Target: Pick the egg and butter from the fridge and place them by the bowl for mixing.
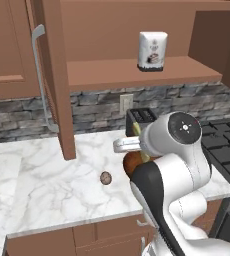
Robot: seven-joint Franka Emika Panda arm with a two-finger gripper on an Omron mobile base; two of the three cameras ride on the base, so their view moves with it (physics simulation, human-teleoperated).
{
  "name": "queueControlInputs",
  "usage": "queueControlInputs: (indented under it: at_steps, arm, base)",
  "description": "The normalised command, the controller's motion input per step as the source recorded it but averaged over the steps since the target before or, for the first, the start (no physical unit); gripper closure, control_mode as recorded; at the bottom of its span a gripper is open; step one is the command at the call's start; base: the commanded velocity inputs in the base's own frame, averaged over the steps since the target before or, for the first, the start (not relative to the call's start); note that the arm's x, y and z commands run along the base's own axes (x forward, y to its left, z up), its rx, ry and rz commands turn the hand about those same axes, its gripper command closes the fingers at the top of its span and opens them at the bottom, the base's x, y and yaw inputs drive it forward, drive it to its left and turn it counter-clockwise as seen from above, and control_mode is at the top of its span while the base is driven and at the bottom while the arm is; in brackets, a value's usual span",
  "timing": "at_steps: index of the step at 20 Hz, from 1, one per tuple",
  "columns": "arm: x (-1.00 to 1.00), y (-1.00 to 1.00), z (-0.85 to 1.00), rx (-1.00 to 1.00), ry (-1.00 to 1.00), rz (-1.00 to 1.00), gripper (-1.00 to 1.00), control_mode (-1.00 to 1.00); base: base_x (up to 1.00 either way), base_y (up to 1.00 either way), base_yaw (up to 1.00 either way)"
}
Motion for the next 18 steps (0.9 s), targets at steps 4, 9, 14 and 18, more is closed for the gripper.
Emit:
queueControlInputs:
  at_steps: [4,9,14,18]
  arm:
    - [0.08,0.04,0.00,0.02,0.11,0.01,1.00,-1.00]
    - [0.19,0.35,-0.05,0.13,0.34,0.11,1.00,-1.00]
    - [0.01,0.09,-0.02,0.08,0.09,0.05,1.00,-1.00]
    - [0.00,0.00,-0.37,0.00,0.00,0.00,1.00,-1.00]
  base:
    - [0.13,0.00,0.00]
    - [0.00,0.00,0.00]
    - [0.00,0.00,0.00]
    - [0.00,0.00,0.00]
